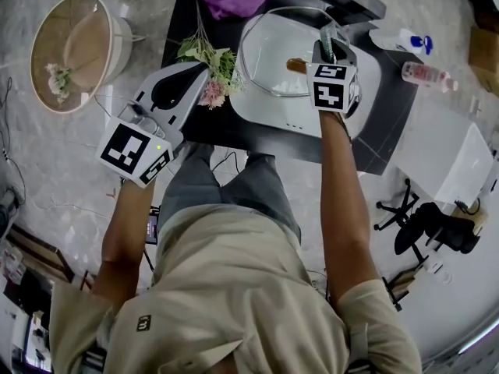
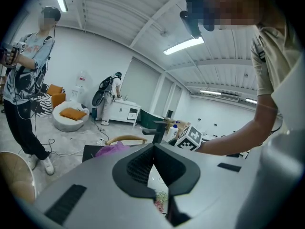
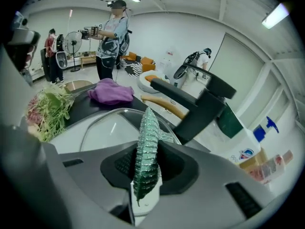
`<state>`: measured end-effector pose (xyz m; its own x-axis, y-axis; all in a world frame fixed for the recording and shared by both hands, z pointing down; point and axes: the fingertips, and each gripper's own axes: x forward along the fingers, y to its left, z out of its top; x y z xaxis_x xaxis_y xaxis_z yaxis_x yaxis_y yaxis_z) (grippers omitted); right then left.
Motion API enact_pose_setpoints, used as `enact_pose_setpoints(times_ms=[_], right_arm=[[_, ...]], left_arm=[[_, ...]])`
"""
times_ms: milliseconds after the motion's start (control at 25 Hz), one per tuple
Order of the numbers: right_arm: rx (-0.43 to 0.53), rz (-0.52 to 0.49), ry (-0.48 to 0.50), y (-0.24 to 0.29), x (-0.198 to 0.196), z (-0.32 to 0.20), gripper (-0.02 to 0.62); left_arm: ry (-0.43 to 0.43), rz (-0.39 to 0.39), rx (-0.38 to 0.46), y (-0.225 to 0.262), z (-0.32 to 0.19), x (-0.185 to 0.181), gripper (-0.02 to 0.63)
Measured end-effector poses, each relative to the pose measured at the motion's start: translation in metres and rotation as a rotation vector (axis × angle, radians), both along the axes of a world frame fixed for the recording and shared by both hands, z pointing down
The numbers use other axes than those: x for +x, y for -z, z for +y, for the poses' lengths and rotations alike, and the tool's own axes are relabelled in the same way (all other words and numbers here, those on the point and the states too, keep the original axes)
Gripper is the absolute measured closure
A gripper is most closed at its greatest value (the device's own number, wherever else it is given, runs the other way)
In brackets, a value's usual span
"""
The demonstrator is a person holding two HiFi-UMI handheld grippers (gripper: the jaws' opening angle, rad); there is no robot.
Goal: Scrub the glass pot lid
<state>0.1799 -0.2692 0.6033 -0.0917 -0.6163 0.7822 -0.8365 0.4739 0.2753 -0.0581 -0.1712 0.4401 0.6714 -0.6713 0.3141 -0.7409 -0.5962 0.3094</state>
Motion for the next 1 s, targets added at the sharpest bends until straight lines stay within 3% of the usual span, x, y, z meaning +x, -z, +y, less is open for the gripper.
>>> enact_pose_setpoints(times_ms=[440,1000], right_arm=[[-0.060,-0.030,0.256,-0.022,-0.127,0.012,0.508],[-0.156,-0.009,0.344,-0.061,-0.147,0.073,0.508]], left_arm=[[0.015,0.004,-0.011,-0.006,0.010,-0.010,0.591],[0.009,0.003,-0.012,-0.009,0.014,-0.009,0.591]])
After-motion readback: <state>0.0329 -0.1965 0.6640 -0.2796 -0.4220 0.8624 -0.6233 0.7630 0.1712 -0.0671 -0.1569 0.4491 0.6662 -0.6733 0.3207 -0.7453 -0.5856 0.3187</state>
